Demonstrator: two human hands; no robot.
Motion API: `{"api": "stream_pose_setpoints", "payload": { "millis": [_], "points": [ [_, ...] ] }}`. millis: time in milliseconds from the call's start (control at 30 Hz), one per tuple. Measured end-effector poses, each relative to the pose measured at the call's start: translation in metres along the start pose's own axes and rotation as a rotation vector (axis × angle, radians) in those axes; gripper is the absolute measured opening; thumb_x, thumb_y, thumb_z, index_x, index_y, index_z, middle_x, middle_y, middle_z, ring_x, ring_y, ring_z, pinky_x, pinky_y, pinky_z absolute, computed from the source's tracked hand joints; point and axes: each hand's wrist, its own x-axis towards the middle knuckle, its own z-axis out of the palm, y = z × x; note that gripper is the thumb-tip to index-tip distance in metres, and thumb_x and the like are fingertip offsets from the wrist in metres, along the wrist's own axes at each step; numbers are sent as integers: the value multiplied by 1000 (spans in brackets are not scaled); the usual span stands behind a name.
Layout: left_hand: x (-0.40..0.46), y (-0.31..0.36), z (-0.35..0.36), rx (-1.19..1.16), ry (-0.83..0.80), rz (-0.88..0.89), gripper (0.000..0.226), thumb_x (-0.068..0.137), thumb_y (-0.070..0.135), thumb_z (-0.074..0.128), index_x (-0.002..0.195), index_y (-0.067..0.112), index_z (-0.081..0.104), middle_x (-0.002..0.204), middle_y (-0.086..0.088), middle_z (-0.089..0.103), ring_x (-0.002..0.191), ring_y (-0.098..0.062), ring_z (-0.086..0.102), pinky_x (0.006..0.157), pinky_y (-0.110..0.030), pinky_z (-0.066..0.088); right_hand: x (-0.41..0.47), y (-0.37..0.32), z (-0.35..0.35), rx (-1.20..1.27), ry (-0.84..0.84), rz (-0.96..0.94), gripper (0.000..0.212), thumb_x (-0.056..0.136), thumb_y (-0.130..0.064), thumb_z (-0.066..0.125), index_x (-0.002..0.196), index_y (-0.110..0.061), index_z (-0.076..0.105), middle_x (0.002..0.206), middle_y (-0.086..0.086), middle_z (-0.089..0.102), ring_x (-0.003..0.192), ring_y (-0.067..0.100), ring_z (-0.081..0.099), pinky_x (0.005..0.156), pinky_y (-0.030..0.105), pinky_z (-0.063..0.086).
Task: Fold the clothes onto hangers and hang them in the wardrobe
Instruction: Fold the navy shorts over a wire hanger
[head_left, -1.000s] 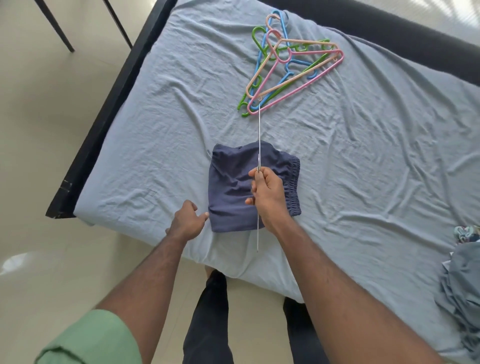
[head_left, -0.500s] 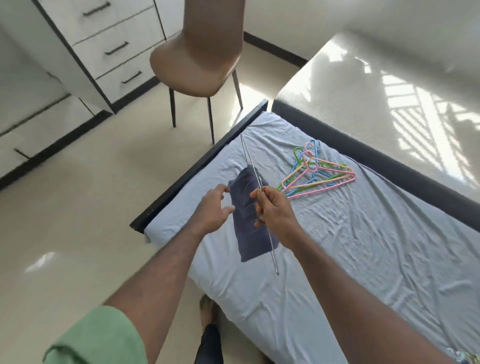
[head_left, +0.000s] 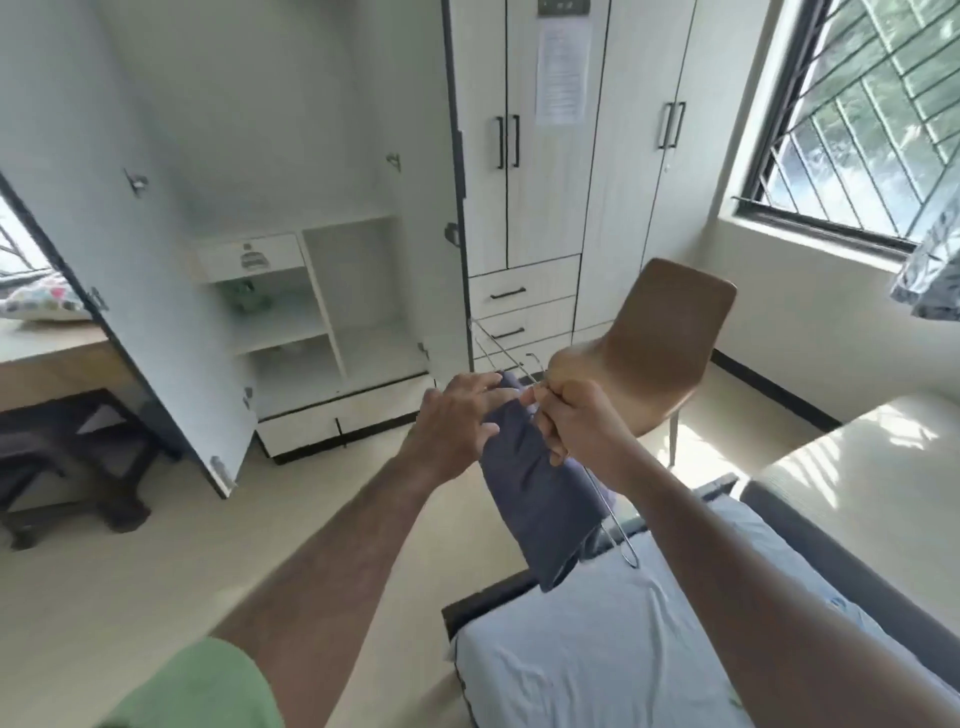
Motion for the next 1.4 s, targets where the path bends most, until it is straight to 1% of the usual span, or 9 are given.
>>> {"api": "stream_pose_setpoints", "payload": {
  "millis": [233,367,467,567,667,800,933,1133,1400],
  "points": [
    [62,-114,-151,157,135,43,45,92,23,62,135,37,59,129,12,60,129,-12,43,91,-36,24,109,-152,86,-144,-83,-192,27,102,-6,47,86,2,67,49,-2,50,37,15,45,43,32,44],
    [84,-174,-223,127,470,-37,10,84,23,72,88,25,63,87,12,58,94,-16,54,81,-33,30,161,-220,127,-98,-116,-258,29,104,-6,44,89,-5,69,52,0,43,37,12,37,38,26,40],
    [99,-213,-275,221,662,-93,13,85,21,75,93,19,65,85,7,57,87,-20,52,81,-39,43,195,-257,156,-100,-135,-298,30,105,-9,45,87,-8,69,53,-1,42,38,12,35,40,27,39],
    [122,-253,-321,347,616,-40,27,89,20,73,116,18,71,97,-2,63,95,-25,57,82,-42,48,232,-289,183,-112,-157,-341,30,103,-7,46,85,-8,69,55,0,44,39,13,37,39,27,39],
    [151,-288,-351,540,511,75,11,93,28,69,98,22,76,90,4,62,89,-22,59,73,-38,46,274,-316,201,-136,-179,-402,29,103,-7,46,89,-5,71,55,-1,44,42,13,39,41,29,42],
    [193,-330,-382,759,553,125,8,88,26,75,81,22,73,77,4,63,74,-24,62,66,-34,43,334,-340,216,-163,-191,-510,24,104,-10,50,92,-7,71,53,-3,47,42,9,41,43,29,45],
    [238,-379,-416,873,603,151,10,77,13,83,75,16,74,68,-2,59,63,-27,59,58,-33,49,408,-341,211,-502,-91,-733,29,104,-30,50,87,-24,73,67,-7,65,59,5,54,63,27,45],
    [306,-450,-450,862,609,23,9,78,6,81,77,12,75,70,-3,61,65,-29,60,48,-32,48,515,-321,198,-657,96,-887,44,101,-53,38,65,-28,42,65,-9,49,63,10,50,63,38,48],
    [410,-542,-455,708,615,-163,25,103,25,53,103,11,74,95,-8,65,95,-35,62,73,-42,48,635,-346,189,-732,162,-963,33,104,-49,37,76,-31,42,58,-5,47,51,14,46,51,41,45]
  ]
}}
